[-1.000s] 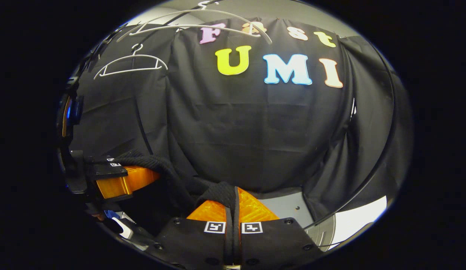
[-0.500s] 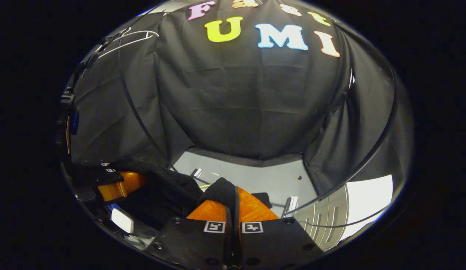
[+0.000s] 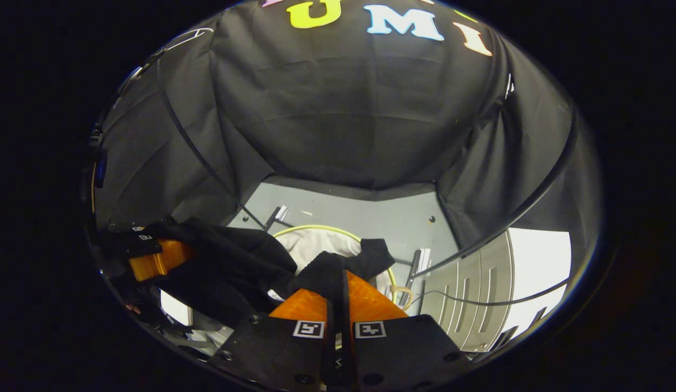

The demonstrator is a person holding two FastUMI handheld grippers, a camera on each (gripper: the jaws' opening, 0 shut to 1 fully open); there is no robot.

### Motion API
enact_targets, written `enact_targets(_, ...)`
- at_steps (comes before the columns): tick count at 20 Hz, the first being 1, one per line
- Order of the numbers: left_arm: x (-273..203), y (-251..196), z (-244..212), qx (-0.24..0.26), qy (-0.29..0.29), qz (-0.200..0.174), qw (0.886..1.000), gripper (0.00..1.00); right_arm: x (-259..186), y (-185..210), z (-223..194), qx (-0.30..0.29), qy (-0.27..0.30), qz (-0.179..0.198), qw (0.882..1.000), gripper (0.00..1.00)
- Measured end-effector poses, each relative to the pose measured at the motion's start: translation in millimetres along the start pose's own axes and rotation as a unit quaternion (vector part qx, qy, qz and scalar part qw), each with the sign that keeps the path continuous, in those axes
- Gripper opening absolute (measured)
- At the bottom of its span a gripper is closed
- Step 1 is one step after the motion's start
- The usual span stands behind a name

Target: Grasp the clothes on the hanger with both hands and then place them into the laundry hamper below.

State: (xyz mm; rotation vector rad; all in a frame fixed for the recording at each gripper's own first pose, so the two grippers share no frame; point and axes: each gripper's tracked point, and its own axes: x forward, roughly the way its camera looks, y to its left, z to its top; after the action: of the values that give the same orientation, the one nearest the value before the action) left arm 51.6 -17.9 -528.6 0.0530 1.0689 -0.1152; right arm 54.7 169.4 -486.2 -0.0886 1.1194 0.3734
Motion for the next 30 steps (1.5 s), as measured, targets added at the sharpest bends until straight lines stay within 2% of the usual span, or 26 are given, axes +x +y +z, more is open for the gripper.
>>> enact_targets(4,-4,4,0,0.002,-0.010,-0.002,1.000,0.61,0,1,-3,0.008,0.032,0.012,0.999,0.09)
enact_targets(6,-4,8,5,0.009,-0.019,0.005,1.000,0.85,4,6,-9,0.015,0.029,0.014,0.999,0.32)
enact_targets(10,-7,10,9,0.001,-0.029,0.008,1.000,0.89,-1,6,-2,0.022,0.026,0.008,0.999,0.97)
enact_targets(11,-8,10,6,0.001,-0.028,0.007,1.000,0.89,0,6,-3,0.024,0.026,0.007,0.999,0.94)
enact_targets(12,-9,10,5,0.004,-0.029,0.006,1.000,0.89,0,5,-4,0.023,0.027,0.005,0.999,0.97)
enact_targets(15,-10,10,7,0.010,-0.033,0.005,0.999,0.89,-2,5,-5,0.023,0.030,0.003,0.999,0.94)
enact_targets(17,-15,9,10,0.013,-0.040,0.003,0.999,0.89,-5,6,-1,0.022,0.025,0.000,0.999,0.97)
enact_targets(18,-20,9,14,0.016,-0.046,0.001,0.999,0.89,-9,6,3,0.023,0.019,-0.002,1.000,0.94)
enact_targets(19,-27,8,17,0.020,-0.053,-0.002,0.998,0.89,-15,6,7,0.025,0.011,-0.003,1.000,0.97)
enact_targets(21,-42,9,28,0.032,-0.075,-0.006,0.997,0.89,-31,6,21,0.029,-0.012,-0.007,0.999,0.97)
enact_targets(22,-52,10,34,0.038,-0.088,-0.008,0.995,0.89,-41,5,28,0.031,-0.025,-0.010,0.999,0.93)
enact_targets(23,-66,12,41,0.042,-0.103,-0.010,0.994,0.89,-51,4,34,0.032,-0.038,-0.014,0.999,0.97)
enact_targets(25,-95,15,55,0.042,-0.132,-0.019,0.990,0.90,-74,1,45,0.037,-0.065,-0.027,0.997,0.93)
enact_targets(26,-110,17,63,0.042,-0.147,-0.024,0.988,0.90,-87,0,51,0.043,-0.080,-0.033,0.995,0.97)
enact_targets(28,-139,24,80,0.046,-0.176,-0.027,0.983,0.89,-114,0,63,0.054,-0.111,-0.041,0.992,0.97)
enact_targets(29,-155,27,90,0.049,-0.193,-0.027,0.980,0.89,-128,-1,67,0.056,-0.125,-0.045,0.989,0.93)
enact_targets(30,-169,30,100,0.050,-0.211,-0.026,0.976,0.89,-142,-2,74,0.056,-0.140,-0.047,0.987,0.97)
